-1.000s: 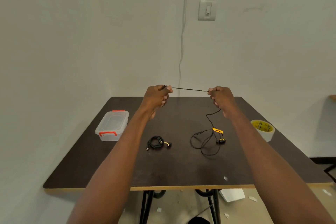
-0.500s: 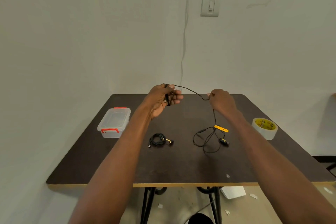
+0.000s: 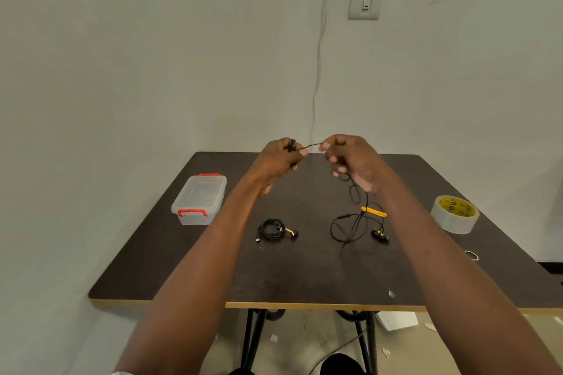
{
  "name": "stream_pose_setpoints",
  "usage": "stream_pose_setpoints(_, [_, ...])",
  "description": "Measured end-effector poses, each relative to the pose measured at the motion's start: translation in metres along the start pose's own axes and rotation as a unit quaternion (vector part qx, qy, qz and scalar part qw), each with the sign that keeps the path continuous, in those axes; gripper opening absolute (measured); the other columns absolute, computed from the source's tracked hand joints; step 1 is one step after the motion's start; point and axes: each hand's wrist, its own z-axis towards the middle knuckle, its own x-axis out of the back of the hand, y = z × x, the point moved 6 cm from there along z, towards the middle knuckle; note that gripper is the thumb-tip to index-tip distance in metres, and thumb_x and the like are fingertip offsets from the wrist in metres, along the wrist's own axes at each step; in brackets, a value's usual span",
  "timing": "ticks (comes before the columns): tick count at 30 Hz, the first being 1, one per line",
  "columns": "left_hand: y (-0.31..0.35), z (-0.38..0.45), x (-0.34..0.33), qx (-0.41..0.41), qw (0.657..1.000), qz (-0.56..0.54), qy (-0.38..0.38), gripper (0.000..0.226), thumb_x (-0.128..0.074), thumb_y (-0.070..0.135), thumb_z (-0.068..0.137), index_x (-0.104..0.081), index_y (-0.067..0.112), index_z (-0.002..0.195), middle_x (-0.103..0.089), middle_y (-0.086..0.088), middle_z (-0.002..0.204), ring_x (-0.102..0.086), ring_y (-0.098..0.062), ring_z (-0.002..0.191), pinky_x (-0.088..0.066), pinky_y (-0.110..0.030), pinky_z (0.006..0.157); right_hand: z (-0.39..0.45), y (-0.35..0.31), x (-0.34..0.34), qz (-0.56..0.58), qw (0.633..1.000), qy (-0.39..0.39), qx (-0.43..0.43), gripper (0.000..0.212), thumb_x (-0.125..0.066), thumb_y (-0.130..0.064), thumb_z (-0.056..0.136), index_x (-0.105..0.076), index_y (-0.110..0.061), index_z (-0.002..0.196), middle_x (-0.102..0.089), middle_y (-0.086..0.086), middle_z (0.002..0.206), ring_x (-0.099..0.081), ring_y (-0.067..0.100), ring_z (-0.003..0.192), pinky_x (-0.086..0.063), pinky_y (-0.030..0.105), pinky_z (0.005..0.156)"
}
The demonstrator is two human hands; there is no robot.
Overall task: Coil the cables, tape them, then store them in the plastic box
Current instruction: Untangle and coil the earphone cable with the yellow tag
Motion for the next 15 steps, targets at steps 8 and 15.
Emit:
stream_pose_setpoints(8, [-0.011, -0.014, -0.022, 0.084, 0.976, 0.096, -0.174, 0.024, -0.045, 0.022, 0.102, -0.061, 0.007, 0.093, -0.055, -0.003, 0.067, -0.05, -0.01, 0.053, -0.038, -0.021, 0.05, 0.01, -0.014, 0.011, -0.069, 0.997, 0.008, 0.037, 0.019, -0.061, -0.019, 0.095, -0.067, -0.001, 0.092, -0.05, 0.002, 0.062, -0.043, 0.014, 0.044, -0.033, 0.021, 0.04])
stream_pose_setpoints(15, [0.018, -0.017, -0.028, 0.052, 0.916, -0.34, -0.204, 0.029, -0.037, 0.021, 0.103, -0.056, 0.002, 0.093, -0.04, 0.006, 0.047, -0.03, -0.006, 0.036, -0.019, -0.023, 0.042, 0.008, 0.022, 0.004, -0.053, 0.998, 0.029, 0.015, 0.037, -0.071, -0.046, 0.081, -0.068, -0.01, 0.085, -0.035, -0.002, 0.054, -0.021, 0.011, 0.039, -0.014, 0.018, 0.041])
